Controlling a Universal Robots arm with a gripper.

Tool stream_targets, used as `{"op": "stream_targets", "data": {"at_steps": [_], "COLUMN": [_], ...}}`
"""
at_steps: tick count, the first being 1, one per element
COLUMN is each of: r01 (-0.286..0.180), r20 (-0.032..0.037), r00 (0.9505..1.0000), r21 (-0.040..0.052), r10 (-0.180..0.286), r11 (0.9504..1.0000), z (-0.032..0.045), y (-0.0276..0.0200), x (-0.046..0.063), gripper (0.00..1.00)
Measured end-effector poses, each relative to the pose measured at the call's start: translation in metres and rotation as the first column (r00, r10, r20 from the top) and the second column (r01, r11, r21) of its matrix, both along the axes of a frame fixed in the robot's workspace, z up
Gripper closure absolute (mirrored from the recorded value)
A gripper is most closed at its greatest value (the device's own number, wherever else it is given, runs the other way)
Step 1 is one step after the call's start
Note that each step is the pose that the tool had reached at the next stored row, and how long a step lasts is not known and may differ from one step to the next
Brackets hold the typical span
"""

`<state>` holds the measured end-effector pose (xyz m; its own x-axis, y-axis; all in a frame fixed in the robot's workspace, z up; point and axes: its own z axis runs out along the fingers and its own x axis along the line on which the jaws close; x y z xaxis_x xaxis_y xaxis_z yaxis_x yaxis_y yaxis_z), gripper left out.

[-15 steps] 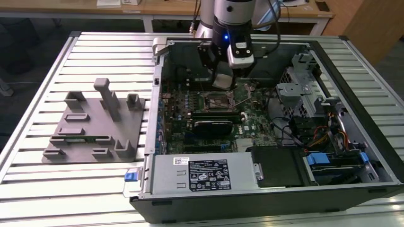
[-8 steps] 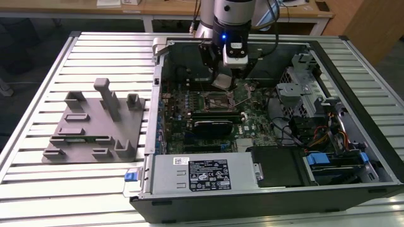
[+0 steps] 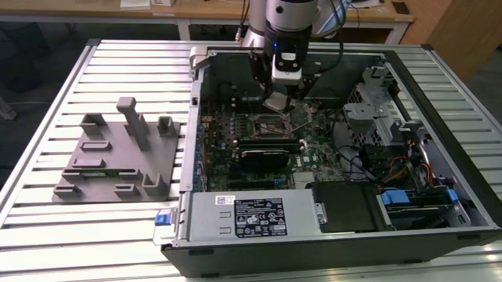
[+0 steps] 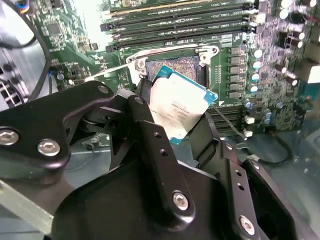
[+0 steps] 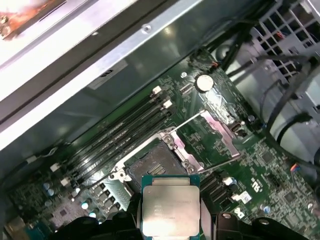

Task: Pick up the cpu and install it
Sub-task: 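Place the cpu into insertion slot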

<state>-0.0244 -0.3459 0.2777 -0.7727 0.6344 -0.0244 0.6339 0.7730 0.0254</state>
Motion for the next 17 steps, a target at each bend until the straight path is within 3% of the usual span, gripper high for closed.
{"op": "stream_targets", "data": {"at_steps": [4,8,13,17], "r01": [0.061,0.123,0.202,0.263], "r20": [0.0000,0.0000,0.0000,0.0000], "r00": [0.9981,0.9924,0.9794,0.9648], "r21": [0.0001,0.0000,0.0001,0.0000], "r10": [-0.061,-0.123,-0.202,-0.263], "r11": [0.9981,0.9924,0.9794,0.9648], "z": [-0.0001,-0.0003,-0.0004,-0.0006], "y": [0.0000,0.0000,0.0000,0.0000], "x": [0.0000,0.0000,0.0000,0.0000], "gripper": [0.45,0.45,0.45,0.45]}}
